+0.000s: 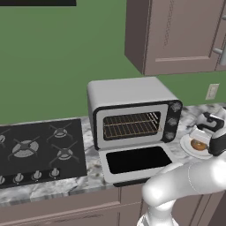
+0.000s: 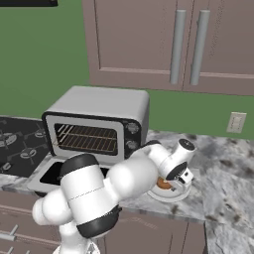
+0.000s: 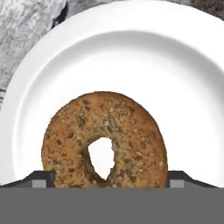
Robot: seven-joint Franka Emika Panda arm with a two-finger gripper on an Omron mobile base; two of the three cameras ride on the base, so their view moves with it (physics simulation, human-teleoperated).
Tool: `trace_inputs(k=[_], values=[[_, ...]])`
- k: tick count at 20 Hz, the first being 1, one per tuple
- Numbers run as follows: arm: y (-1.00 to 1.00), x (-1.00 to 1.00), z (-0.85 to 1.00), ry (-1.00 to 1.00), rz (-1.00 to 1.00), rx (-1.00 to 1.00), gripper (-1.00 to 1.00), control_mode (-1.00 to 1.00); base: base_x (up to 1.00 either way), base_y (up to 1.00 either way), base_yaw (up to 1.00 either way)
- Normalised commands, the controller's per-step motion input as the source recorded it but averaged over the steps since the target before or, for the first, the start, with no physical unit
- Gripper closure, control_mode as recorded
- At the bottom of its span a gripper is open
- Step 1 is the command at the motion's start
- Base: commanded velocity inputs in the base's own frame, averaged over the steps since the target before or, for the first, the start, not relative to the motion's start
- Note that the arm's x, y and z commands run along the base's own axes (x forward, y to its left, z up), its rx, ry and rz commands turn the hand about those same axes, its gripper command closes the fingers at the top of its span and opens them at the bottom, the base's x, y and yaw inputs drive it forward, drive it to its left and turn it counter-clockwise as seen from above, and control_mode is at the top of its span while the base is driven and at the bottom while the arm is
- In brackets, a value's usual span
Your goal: Pick up the bagel from the plate, place it on the toaster oven rack, close the door, and set the timer.
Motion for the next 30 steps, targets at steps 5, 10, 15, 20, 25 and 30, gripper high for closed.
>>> trace_inputs(k=[5,10,15,20,25,30], values=[[0.0,0.0,-0.01,0.07,0.11,0.23,1.0,-1.0,0.0,0.0,0.0],[0.0,0.0,0.0,0.0,0.1,0.21,1.0,-1.0,0.0,0.0,0.0],[-0.02,-0.18,0.23,0.0,0.04,0.18,1.0,-1.0,0.0,0.0,0.0],[0.02,-0.5,1.0,0.0,0.0,0.2,1.0,-1.0,0.0,0.0,0.0],[0.67,-0.39,0.95,0.06,0.0,0.13,1.0,-1.0,0.0,0.0,0.0],[0.97,-0.21,0.81,0.04,0.0,0.07,1.0,-1.0,0.0,0.0,0.0]])
